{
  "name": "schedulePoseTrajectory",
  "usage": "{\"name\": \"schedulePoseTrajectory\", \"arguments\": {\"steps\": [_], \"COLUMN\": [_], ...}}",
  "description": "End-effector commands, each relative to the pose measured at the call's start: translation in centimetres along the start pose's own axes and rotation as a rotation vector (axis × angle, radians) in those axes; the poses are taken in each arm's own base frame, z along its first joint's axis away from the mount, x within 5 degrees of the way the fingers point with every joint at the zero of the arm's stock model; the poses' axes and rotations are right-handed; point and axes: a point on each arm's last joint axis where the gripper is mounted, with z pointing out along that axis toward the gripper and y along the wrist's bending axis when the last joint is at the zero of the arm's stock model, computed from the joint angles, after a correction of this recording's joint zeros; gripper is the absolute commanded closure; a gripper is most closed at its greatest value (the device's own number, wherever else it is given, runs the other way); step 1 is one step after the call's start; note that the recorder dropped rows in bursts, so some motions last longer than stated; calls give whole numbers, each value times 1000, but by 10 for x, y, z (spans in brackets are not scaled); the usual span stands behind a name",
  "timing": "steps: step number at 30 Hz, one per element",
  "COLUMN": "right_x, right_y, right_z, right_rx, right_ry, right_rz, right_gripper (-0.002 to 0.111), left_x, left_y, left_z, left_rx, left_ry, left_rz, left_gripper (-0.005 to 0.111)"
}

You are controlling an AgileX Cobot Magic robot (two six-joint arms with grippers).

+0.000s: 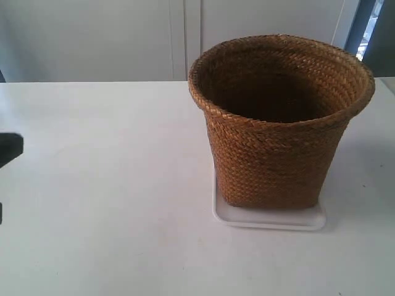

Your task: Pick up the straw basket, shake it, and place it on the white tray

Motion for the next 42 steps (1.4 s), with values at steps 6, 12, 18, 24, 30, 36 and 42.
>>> {"name": "schedulePoseTrajectory", "arguments": {"steps": [6,12,18,24,30,36,42], "right_x": [0,0,0,0,0,0,0], "right_y": [0,0,0,0,0,0,0], "right_z": [0,0,0,0,0,0,0], "right_rx": [5,5,5,5,5,5,5], "right_ry": [-11,-11,-11,-10,-10,-10,-10], "right_rz": [5,5,5,15,15,15,15], "right_gripper": [108,108,108,108,108,108,108], "left_x": [81,116,123,123,123,123,123], "left_y": [12,15,19,21,21,21,21], "left_z": [-16,-26,-37,-43,-43,-43,-43], "left_rx": [-198,-313,-430,-506,-506,-506,-506], "left_ry": [-61,-85,-73,-156,-156,-156,-156], "left_rz": [-92,-120,-203,-387,-380,-380,-380], "left_gripper": [107,107,107,107,107,107,107]}}
